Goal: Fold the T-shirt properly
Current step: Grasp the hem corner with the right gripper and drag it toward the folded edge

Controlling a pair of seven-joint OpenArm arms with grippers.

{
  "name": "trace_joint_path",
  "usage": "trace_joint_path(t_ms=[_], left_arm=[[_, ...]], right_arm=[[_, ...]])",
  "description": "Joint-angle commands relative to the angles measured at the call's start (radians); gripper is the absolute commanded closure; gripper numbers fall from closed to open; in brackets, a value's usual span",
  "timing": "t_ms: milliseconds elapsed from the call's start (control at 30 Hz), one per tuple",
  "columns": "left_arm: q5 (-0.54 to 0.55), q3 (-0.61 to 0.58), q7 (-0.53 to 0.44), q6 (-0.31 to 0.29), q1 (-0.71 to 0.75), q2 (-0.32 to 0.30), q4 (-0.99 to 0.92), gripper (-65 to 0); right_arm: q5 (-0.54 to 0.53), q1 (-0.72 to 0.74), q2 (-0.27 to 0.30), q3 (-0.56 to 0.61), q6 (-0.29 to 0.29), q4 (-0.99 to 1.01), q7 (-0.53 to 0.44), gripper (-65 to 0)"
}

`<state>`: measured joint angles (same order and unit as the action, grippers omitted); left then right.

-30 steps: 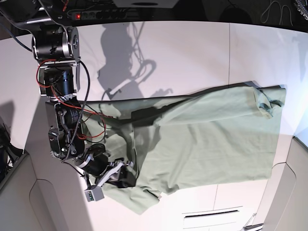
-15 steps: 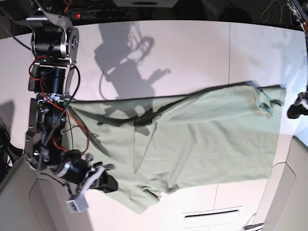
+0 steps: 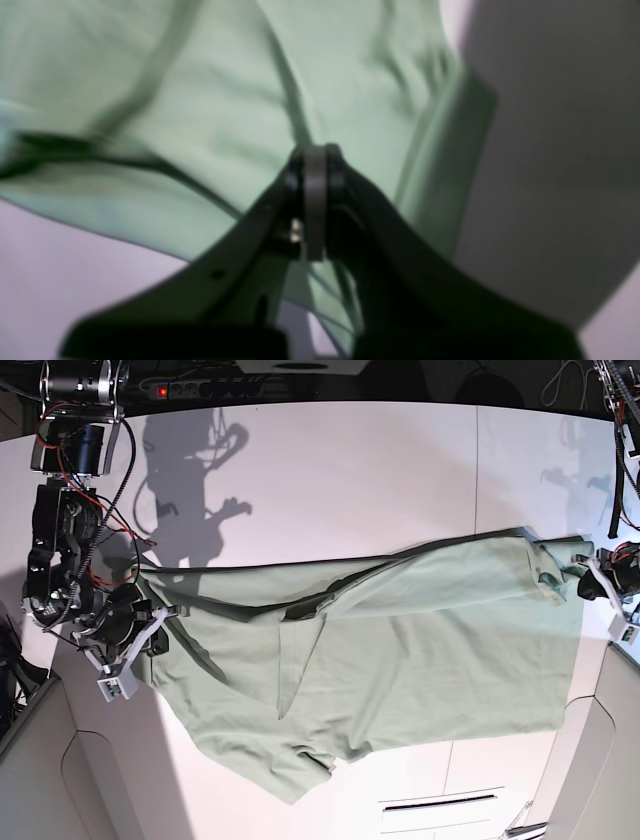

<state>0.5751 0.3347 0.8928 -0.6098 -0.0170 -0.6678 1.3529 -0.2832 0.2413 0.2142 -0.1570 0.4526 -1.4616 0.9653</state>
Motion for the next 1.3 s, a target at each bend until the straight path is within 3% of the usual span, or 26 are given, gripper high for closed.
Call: trace_joint_path(t_ms=[0, 233, 433, 600, 833, 1033, 1267], left_arm=[[0.006, 0.001, -0.019, 0.001, -0.016, -0.027, 0.013, 0.0], [-0.074, -0.005, -0.048, 0.076, -0.013, -0.004, -0.047, 0.0], [-0.079, -0.005, -0.019, 0.075, -0.010, 0.057, -0.140, 0.0], [-0.078, -0.005, 0.026, 0.075, 0.020, 0.057, -0.159, 0.0], [0.058, 0.014, 0.125, 0.075, 0.098, 0.039, -0.138, 0.0], [0.100, 0.064, 0.139, 0.068, 0.221, 0.039, -0.108, 0.0], [0.205, 0.202, 0.183, 0.027, 0.382, 0.050, -0.033, 0.0]], right_arm=[[0.014, 0.027, 0.007, 0.014, -0.009, 0.005, -0.027, 0.0], [0.149, 0.027, 0.007, 0.141, -0.113, 0.163, -0.030, 0.0], [0.153, 0.019, 0.013, 0.161, -0.113, 0.245, -0.005, 0.0], [0.151, -0.005, 0.051, 0.161, -0.113, 0.234, 0.041, 0.0], [0.038, -0.092, 0.142, 0.161, -0.113, 0.198, 0.138, 0.0], [0.028, -0.262, 0.208, 0.161, -0.113, 0.077, 0.185, 0.0], [0.029, -0.470, 0.226, 0.135, -0.138, -0.144, 0.215, 0.0]])
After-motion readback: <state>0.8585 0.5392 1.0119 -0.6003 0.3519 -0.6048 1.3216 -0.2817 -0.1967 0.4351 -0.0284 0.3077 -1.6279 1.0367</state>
